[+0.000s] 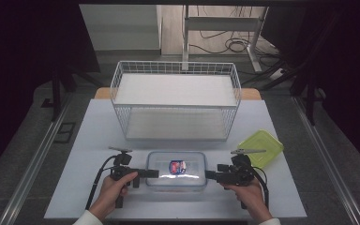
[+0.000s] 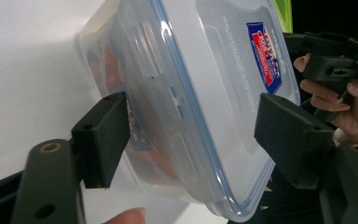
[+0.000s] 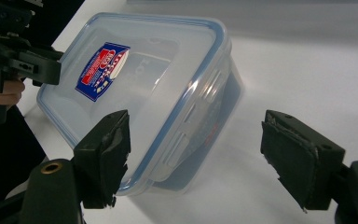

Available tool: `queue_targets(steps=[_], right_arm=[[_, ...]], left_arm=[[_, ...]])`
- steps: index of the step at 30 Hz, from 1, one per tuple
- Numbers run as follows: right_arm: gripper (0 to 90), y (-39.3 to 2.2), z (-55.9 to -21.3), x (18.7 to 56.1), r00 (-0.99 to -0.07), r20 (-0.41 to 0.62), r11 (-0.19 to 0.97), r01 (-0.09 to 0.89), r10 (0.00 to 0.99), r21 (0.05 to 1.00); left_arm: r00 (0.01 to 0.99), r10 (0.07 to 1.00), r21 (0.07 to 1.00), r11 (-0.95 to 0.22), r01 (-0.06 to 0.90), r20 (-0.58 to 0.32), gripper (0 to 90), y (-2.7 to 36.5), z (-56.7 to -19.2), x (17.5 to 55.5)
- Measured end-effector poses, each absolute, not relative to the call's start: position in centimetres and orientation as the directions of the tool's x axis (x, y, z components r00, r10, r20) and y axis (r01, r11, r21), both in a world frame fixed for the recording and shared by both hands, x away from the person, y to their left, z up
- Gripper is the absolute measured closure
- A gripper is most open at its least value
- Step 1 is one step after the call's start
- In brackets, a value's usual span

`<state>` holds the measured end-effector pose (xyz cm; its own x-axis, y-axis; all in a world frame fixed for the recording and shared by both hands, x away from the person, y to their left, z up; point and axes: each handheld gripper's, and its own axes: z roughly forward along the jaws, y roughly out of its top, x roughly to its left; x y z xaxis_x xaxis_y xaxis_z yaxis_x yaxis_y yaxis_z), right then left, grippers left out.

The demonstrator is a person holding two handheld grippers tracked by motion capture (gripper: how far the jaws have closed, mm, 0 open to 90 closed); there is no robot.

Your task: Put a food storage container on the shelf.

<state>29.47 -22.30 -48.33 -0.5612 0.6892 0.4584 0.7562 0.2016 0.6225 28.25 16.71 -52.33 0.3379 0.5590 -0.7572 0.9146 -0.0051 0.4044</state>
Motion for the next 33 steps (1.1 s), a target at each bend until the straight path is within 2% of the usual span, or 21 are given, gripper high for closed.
queue_targets(steps=[3, 17, 21, 28, 30, 31, 33], right_arm=[[25.6, -22.1, -48.6, 29.7, -0.555, 0.482, 0.196, 0.769, 0.679, 0.609], [22.0, -21.0, -50.6, 31.6, -0.468, 0.630, 0.135, 0.854, 0.619, 0.502], [25.2, -20.7, -51.1, 32.1, -0.421, 0.708, 0.126, 0.894, 0.567, 0.430], [28.9, -21.2, -51.4, 32.2, -0.391, 0.744, 0.116, 0.912, 0.542, 0.394], [33.5, -21.4, -51.2, 32.2, -0.390, 0.745, 0.115, 0.912, 0.541, 0.394], [39.9, -21.7, -51.0, 32.2, -0.392, 0.749, 0.105, 0.910, 0.535, 0.401], [41.7, -22.0, -51.0, 32.2, -0.387, 0.756, 0.097, 0.912, 0.528, 0.399]], left_arm=[[0.334, 0.551, 0.404, 0.006, 0.915, -0.765, 36.3, 17.1, -52.2, 28.2], [0.335, 0.535, 0.396, -0.001, 0.918, -0.776, 38.8, 17.4, -52.3, 28.4], [0.347, 0.528, 0.407, -0.002, 0.914, -0.776, 39.6, 17.4, -52.4, 28.4], [0.342, 0.516, 0.405, 0.010, 0.914, -0.785, 41.0, 17.6, -52.4, 28.4], [0.340, 0.514, 0.401, 0.010, 0.916, -0.788, 40.9, 17.6, -52.4, 28.4], [0.340, 0.514, 0.402, 0.009, 0.916, -0.787, 41.0, 17.6, -52.4, 28.4], [0.341, 0.509, 0.406, 0.017, 0.914, -0.790, 42.0, 17.7, -52.4, 28.5]])
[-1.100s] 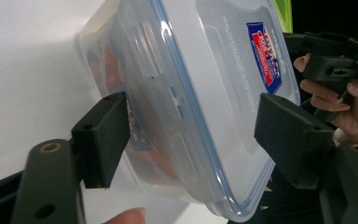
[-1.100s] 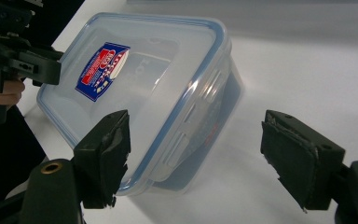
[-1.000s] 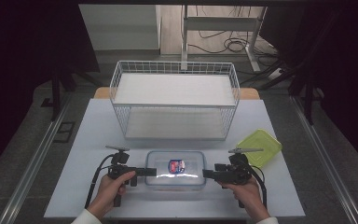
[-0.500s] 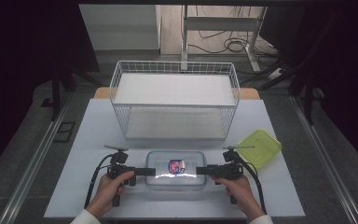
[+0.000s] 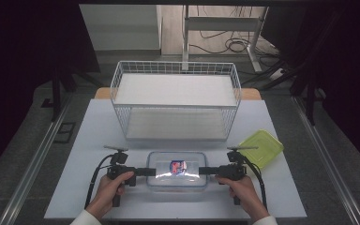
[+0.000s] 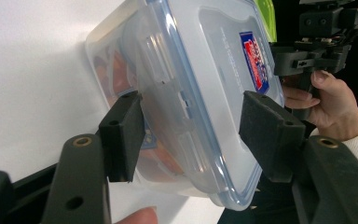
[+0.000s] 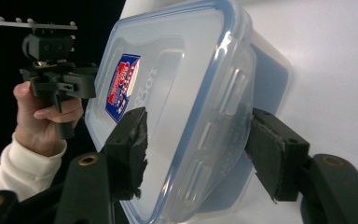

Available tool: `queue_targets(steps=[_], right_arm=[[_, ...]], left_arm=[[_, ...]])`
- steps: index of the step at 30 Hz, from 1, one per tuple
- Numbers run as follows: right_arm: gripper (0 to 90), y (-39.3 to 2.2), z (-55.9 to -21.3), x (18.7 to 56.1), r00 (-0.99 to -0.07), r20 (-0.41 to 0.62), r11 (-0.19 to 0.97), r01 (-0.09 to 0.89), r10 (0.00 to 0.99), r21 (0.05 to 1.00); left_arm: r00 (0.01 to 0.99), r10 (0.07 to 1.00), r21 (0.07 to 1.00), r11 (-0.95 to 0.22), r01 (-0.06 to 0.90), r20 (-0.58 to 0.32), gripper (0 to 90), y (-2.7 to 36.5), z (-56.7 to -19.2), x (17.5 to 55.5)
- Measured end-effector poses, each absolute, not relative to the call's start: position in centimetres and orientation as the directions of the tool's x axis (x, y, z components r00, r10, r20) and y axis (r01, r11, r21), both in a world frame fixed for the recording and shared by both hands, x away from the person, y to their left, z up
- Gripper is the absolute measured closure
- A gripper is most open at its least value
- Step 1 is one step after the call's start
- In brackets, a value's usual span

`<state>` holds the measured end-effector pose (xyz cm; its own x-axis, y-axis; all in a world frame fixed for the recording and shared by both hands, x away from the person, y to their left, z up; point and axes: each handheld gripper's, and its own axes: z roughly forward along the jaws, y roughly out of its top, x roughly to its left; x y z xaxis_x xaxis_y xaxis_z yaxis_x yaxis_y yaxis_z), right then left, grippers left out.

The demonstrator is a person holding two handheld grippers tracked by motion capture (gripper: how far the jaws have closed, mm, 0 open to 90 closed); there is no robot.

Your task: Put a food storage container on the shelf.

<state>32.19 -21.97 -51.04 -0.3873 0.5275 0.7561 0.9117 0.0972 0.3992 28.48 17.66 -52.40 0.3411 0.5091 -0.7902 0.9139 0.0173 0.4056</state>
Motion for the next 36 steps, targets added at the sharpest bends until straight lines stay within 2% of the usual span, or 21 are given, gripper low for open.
queue_targets(steps=[9, 14, 23, 36], right_arm=[[47.9, -22.5, -50.8, 31.6, -0.392, 0.766, 0.081, 0.908, 0.510, 0.411], [48.5, -22.7, -50.7, 31.3, -0.404, 0.764, 0.078, 0.902, 0.504, 0.425], [48.9, -22.4, -50.5, 30.9, -0.412, 0.751, 0.070, 0.894, 0.516, 0.442], [50.5, -22.4, -50.2, 30.4, -0.413, 0.746, 0.058, 0.890, 0.522, 0.453]], left_arm=[[0.363, 0.500, 0.426, 0.014, 0.904, -0.786, 46.6, 18.0, -52.2, 28.3], [0.373, 0.486, 0.438, 0.022, 0.899, -0.790, 50.2, 18.1, -51.9, 28.1], [0.346, 0.492, 0.421, 0.048, 0.906, -0.799, 51.0, 18.2, -52.1, 27.6], [0.363, 0.504, 0.446, 0.052, 0.893, -0.784, 53.1, 18.1, -51.5, 27.0]])
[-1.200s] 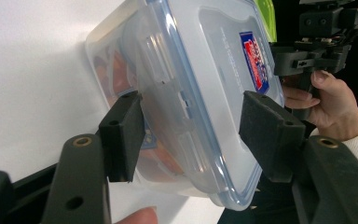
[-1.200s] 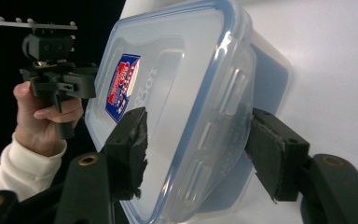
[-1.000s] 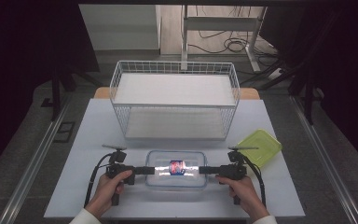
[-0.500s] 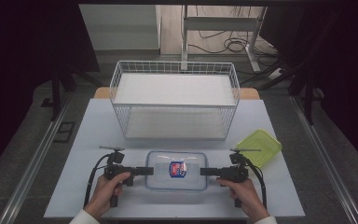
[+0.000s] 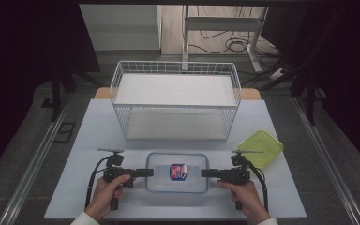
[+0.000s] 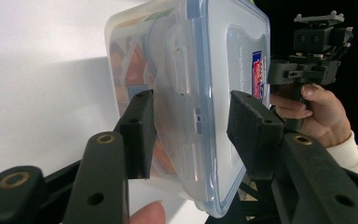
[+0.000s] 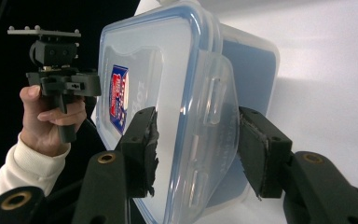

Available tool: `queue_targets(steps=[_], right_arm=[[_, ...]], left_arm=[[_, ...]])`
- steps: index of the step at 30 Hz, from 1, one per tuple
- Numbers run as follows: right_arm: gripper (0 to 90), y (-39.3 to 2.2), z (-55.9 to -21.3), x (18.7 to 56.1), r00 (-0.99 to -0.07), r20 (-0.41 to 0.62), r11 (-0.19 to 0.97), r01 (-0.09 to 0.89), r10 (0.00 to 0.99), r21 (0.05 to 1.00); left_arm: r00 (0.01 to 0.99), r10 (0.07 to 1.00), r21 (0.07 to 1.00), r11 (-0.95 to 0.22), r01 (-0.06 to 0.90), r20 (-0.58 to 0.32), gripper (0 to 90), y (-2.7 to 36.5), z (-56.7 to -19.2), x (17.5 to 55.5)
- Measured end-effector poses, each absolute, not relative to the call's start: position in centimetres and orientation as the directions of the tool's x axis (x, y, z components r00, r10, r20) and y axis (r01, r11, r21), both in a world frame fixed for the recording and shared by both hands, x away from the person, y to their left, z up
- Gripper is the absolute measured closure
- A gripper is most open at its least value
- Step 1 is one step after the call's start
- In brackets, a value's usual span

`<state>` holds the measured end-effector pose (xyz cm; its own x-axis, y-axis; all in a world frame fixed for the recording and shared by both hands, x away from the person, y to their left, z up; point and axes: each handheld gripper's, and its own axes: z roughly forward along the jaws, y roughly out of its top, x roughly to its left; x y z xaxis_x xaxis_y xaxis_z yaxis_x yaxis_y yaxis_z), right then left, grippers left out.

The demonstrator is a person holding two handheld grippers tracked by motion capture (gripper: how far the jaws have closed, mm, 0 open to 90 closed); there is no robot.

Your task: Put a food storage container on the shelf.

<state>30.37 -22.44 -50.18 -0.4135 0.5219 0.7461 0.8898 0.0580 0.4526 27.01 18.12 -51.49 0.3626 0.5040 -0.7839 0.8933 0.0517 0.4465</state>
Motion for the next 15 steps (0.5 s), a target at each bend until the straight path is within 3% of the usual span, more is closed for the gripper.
queue_targets(steps=[15], right_arm=[[51.1, -22.2, -49.7, 30.0, -0.425, 0.737, 0.054, 0.881, 0.525, 0.469]], left_arm=[[0.397, 0.524, 0.491, 0.047, 0.870, -0.753, 55.0, 18.3, -50.4, 26.5]])
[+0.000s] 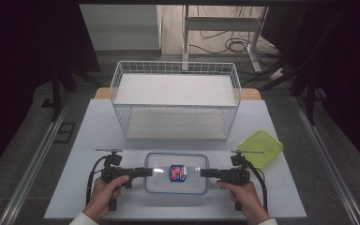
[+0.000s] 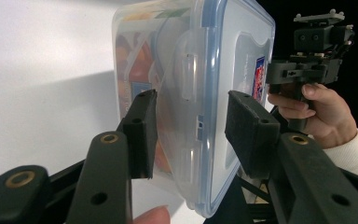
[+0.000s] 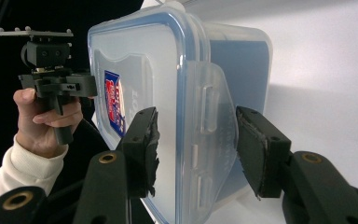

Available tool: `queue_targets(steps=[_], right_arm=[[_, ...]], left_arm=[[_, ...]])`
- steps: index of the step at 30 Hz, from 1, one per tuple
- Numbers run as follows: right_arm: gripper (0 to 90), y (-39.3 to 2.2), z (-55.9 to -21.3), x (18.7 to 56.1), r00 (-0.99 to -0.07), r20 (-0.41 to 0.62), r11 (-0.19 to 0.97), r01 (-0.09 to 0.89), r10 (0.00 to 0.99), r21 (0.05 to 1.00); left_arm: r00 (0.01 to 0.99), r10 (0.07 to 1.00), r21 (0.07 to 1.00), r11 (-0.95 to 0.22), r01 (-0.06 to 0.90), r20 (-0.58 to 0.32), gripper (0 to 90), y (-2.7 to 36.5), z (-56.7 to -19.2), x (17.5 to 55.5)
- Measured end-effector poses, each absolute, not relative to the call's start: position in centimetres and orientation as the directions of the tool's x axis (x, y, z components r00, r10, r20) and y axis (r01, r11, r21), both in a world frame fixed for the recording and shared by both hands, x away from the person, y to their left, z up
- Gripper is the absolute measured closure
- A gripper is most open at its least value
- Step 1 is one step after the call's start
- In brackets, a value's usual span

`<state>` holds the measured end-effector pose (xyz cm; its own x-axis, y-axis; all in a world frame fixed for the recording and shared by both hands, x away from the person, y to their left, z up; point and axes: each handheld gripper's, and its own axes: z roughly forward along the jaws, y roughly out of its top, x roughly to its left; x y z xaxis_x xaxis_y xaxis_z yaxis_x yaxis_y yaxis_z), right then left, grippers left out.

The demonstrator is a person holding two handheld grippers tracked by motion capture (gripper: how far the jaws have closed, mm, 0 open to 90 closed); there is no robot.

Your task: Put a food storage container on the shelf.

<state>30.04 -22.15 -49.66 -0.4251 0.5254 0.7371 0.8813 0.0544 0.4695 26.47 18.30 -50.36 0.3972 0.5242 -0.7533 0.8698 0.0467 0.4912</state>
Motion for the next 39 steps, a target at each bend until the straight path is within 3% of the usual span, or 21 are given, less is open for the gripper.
queue_targets(steps=[19, 39], right_arm=[[51.3, -22.2, -46.8, 30.1, -0.476, 0.712, 0.059, 0.849, 0.516, 0.525], [51.5, -21.6, -38.8, 31.8, -0.554, 0.637, 0.070, 0.781, 0.535, 0.620]], left_arm=[[0.442, 0.509, 0.535, 0.044, 0.843, -0.738, 55.7, 18.4, -47.9, 26.0], [0.499, 0.486, 0.596, 0.058, 0.801, -0.718, 55.7, 18.9, -41.8, 27.9]])
